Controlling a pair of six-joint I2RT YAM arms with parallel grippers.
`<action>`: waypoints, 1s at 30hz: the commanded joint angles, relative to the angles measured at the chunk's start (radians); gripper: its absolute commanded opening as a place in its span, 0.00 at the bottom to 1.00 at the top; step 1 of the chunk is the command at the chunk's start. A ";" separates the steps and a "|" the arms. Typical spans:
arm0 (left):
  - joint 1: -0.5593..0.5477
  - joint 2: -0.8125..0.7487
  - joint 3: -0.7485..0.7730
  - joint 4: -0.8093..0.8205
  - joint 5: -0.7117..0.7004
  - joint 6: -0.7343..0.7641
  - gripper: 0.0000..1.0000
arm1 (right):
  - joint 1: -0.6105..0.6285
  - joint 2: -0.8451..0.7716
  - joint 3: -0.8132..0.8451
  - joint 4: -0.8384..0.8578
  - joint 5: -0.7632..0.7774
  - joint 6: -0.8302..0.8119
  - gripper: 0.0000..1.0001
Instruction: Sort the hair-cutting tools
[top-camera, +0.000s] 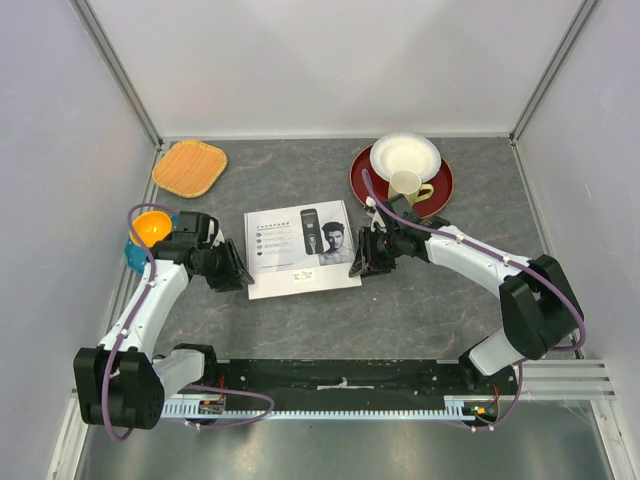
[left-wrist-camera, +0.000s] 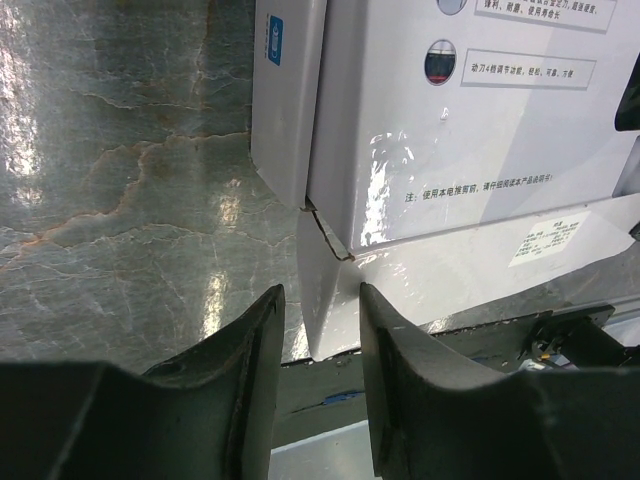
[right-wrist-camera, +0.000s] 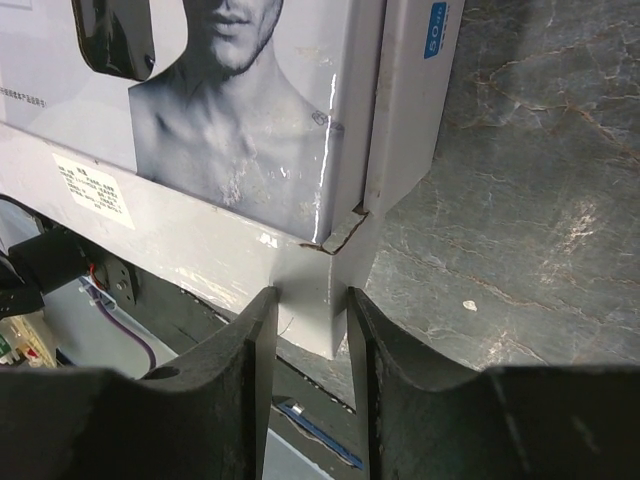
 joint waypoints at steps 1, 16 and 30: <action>-0.006 -0.009 0.028 -0.005 0.006 0.033 0.42 | 0.007 -0.031 -0.013 0.026 0.033 -0.004 0.40; -0.006 -0.043 0.034 0.000 0.077 0.011 0.46 | 0.012 -0.042 -0.008 0.026 0.033 -0.011 0.47; -0.016 -0.086 0.065 -0.017 0.139 -0.003 0.37 | 0.026 -0.058 0.010 0.028 -0.001 0.009 0.43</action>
